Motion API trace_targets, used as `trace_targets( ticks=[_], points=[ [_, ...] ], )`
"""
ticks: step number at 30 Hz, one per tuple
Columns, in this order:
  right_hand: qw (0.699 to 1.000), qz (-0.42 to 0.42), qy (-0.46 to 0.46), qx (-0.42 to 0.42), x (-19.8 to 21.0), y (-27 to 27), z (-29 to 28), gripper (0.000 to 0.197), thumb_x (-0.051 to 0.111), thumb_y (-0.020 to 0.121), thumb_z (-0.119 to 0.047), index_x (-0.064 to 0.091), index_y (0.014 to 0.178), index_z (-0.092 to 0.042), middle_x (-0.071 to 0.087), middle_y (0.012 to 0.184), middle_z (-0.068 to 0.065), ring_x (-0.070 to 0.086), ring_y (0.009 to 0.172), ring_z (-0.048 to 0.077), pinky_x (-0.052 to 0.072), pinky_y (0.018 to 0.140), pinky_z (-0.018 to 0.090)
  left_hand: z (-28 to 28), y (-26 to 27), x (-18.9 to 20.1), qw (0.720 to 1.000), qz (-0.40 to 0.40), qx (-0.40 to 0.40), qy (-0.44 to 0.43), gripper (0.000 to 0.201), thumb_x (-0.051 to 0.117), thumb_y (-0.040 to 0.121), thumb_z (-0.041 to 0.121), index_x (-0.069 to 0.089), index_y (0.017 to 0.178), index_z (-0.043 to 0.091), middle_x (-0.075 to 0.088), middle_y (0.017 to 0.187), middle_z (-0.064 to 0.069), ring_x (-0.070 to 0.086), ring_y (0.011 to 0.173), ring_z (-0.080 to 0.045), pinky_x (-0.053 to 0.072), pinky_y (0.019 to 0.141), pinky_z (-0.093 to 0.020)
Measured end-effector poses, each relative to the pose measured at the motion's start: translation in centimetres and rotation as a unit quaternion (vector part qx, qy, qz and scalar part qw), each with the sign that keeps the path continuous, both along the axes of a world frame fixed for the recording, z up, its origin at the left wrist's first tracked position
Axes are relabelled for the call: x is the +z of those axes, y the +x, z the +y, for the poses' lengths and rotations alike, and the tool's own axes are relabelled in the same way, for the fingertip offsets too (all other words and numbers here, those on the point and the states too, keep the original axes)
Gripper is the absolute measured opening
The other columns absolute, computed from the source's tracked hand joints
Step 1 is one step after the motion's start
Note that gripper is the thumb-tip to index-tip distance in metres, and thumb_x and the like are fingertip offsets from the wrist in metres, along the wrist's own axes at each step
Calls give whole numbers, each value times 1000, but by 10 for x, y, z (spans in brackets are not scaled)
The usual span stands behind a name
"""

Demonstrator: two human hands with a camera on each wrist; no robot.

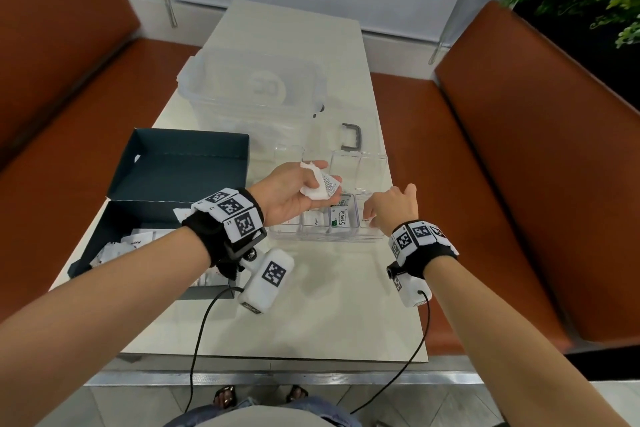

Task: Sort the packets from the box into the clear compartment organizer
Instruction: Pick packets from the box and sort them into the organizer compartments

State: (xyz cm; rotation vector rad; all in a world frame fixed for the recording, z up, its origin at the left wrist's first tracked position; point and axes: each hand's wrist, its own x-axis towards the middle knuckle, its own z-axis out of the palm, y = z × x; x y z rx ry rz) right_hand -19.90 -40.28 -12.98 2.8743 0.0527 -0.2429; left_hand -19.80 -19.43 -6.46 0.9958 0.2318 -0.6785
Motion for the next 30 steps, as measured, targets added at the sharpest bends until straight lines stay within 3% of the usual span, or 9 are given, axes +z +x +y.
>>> trace_targets(
  ticks=[4,6,8,13,18,21,26,28,30],
  points=[
    [980,-120,156,-13,23,-2,3,19,51,95,-29,69,99,-34,69,95,-14,54,90,15,26,80,36,5,-1,-2,997,-53,-40,27,45,35,94,-20,43,132,2,61,111,-27,65,97,-35,59,76,-43],
    [939,-144,312,-17,39,-4,9,16,55,94,-26,71,97,-31,69,93,-15,58,87,9,36,80,32,6,-3,-4,993,-93,-56,55,43,44,93,-18,45,132,0,63,114,-27,68,96,-32,61,76,-40],
    [879,-137,457,-16,53,-8,19,13,60,91,-23,71,97,-25,70,90,-11,62,83,0,45,76,15,5,-5,-6,985,-128,-62,95,43,55,90,-14,49,130,-1,62,121,-26,69,101,-32,60,78,-38],
    [785,-93,611,-45,70,-19,33,10,63,90,-28,72,94,-24,70,78,-12,58,55,-6,43,58,5,-3,-6,-7,971,-175,-49,154,41,74,79,-5,60,117,0,65,117,-24,71,97,-30,61,73,-32],
    [788,-66,609,-62,73,-20,18,17,69,86,-16,71,101,-10,69,75,4,61,59,5,49,62,18,-17,-2,-9,960,-202,-45,190,37,80,75,-1,62,107,4,69,95,-14,70,71,-14,60,66,-26],
    [802,-60,590,-71,73,-17,4,16,71,84,-16,72,99,-10,73,78,5,64,61,4,50,59,16,-25,0,-9,956,-203,-41,207,34,81,75,2,58,100,10,66,84,-8,65,58,-9,59,65,-27],
    [813,-100,568,-85,66,-7,-21,14,71,85,-18,71,97,-12,73,79,4,66,62,3,51,60,16,-36,2,-7,972,-150,-26,178,26,67,87,0,56,110,5,62,103,-18,69,71,-23,57,54,-24],
    [839,-108,526,-91,59,-1,-30,8,68,87,-19,71,95,-16,72,76,2,65,65,4,53,68,20,-39,3,-7,977,-128,-12,171,26,56,91,-6,52,115,3,57,104,-19,67,76,-27,58,54,-25],
    [865,-104,483,-91,50,6,-35,8,64,90,-17,70,95,-16,71,73,0,63,64,2,50,67,11,-40,3,-7,978,-119,-4,171,31,51,92,-9,50,120,3,54,103,-19,66,77,-28,59,55,-25]
  ],
)
